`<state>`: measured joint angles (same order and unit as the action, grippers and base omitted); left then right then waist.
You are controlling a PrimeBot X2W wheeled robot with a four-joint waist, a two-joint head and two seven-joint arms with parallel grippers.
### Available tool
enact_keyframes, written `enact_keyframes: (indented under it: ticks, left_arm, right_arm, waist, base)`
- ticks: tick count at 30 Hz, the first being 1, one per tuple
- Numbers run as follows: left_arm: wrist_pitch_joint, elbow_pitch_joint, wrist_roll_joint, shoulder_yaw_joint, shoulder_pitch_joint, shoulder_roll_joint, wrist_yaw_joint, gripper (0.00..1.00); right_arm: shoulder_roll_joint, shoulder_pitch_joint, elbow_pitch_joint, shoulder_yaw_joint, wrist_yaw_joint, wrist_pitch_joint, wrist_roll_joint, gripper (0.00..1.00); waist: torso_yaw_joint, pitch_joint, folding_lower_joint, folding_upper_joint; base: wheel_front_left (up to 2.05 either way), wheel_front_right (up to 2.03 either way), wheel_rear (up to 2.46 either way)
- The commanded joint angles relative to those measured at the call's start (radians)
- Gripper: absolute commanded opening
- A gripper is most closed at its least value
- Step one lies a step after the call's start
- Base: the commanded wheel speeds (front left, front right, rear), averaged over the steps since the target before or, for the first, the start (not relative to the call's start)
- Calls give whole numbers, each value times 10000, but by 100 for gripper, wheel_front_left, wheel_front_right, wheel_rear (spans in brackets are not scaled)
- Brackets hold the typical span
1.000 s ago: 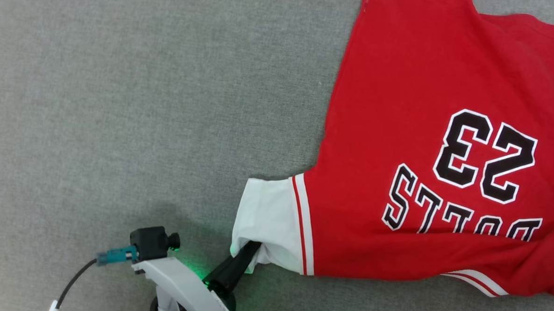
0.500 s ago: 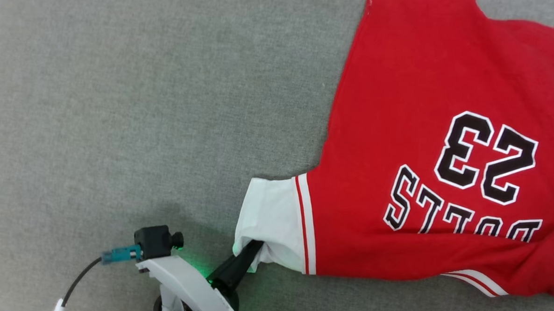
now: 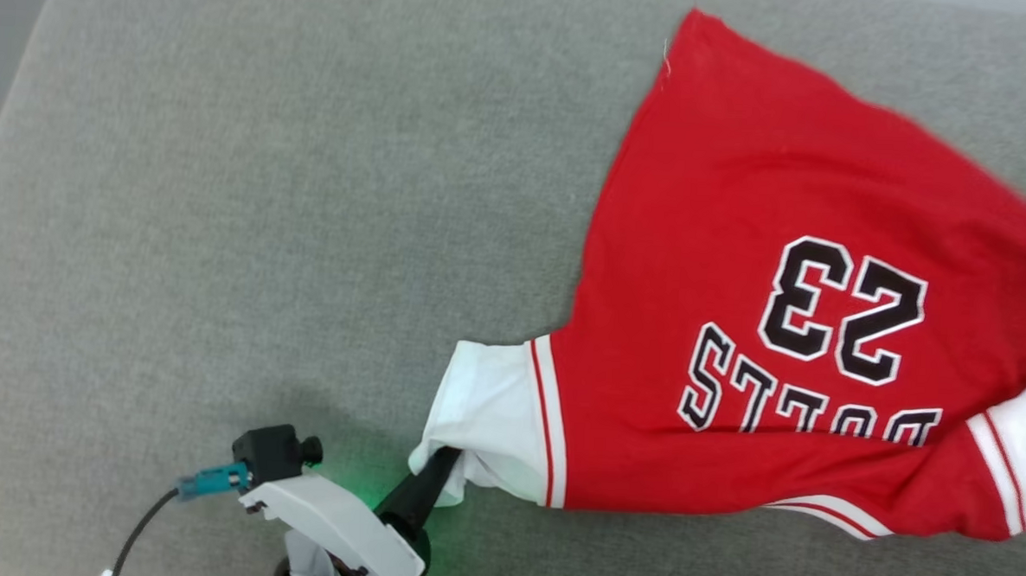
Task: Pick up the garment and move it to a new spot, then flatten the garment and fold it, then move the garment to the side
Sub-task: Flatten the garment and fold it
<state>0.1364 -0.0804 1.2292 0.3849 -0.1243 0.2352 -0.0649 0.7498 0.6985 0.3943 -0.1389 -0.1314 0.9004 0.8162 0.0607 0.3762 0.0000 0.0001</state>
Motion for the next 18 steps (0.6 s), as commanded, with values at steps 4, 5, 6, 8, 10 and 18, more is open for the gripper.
enact_keyframes:
  ticks: [4,5,6,8,10,18]
  left_arm:
    - [-52,-86,-76,-115,-119,177,-83,0]
    - [-38,-65,-75,-109,-109,187,-119,0]
    - [-23,-31,-70,-107,-100,196,-143,0]
    - [-11,58,-81,-126,-81,236,-166,0]
    - [-15,149,-108,-150,-67,280,-218,0]
    - [22,401,-154,-251,-147,454,-337,0]
  right_arm:
    - [514,-1615,-1401,163,14,538,740,0]
    - [608,-1995,-1725,236,14,599,885,0]
    - [682,-2413,-2026,335,14,679,996,0]
    - [782,-3267,-2673,552,14,833,1287,0]
    - [863,-4097,-3259,836,14,956,1486,0]
    - [631,-6824,-5088,1465,14,1625,1764,0]
  waist:
    - [-392,-548,0,-1]
    - [-447,-606,0,-1]
    - [-496,-659,0,-1]
    - [-595,-726,0,-1]
    - [-682,-752,0,-1]
    - [-905,-653,0,-1]
  base:
    - [0,0,0]
    - [0,0,0]
    - [0,0,0]
    - [0,0,0]
    - [0,0,0]
    - [0,0,0]
